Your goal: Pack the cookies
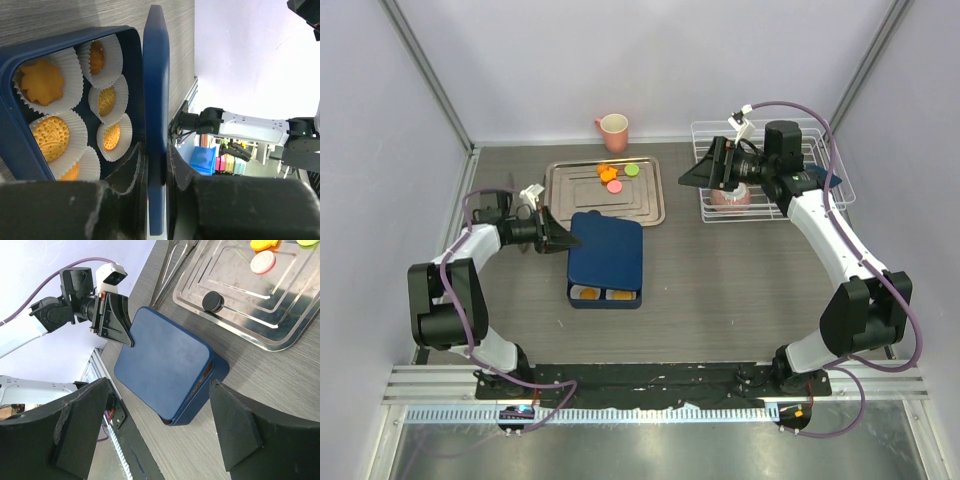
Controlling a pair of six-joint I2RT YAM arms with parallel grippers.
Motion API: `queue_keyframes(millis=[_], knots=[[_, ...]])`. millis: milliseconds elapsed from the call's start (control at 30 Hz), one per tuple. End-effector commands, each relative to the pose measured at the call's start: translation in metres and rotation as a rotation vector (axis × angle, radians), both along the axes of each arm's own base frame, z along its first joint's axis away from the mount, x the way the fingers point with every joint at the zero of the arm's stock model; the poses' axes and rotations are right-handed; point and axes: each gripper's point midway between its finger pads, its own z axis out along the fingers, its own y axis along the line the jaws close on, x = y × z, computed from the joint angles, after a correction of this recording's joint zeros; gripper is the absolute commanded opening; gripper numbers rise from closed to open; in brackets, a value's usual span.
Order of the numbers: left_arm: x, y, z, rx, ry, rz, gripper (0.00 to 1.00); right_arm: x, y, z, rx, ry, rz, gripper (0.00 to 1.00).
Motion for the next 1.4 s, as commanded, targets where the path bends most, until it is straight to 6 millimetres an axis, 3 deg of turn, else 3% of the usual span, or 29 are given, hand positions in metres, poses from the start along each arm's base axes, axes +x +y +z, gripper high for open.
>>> queue_keyframes(millis=[0, 1067, 1233, 1367], knots=[[0.0, -0.001, 0.012, -0.059, -0.033, -0.012, 0.06, -0.004, 0.0, 0.022, 0.009, -0.088, 0.001, 0.88], [-0.004, 0.001, 0.001, -0.11, 0.029, -0.005, 0.1, -0.002, -0.001, 0.016, 0.004, -0.081, -0.004, 0.89], [-0.005, 0.001, -0.002, -0.109, 0.038, -0.007, 0.11, -0.003, 0.0, -0.001, -0.03, -0.062, -0.001, 0.89], [-0.013, 0.002, -0.006, -0.084, 0.068, -0.025, 0.11, -0.013, 0.013, -0.02, -0.106, -0.068, 0.024, 0.91]])
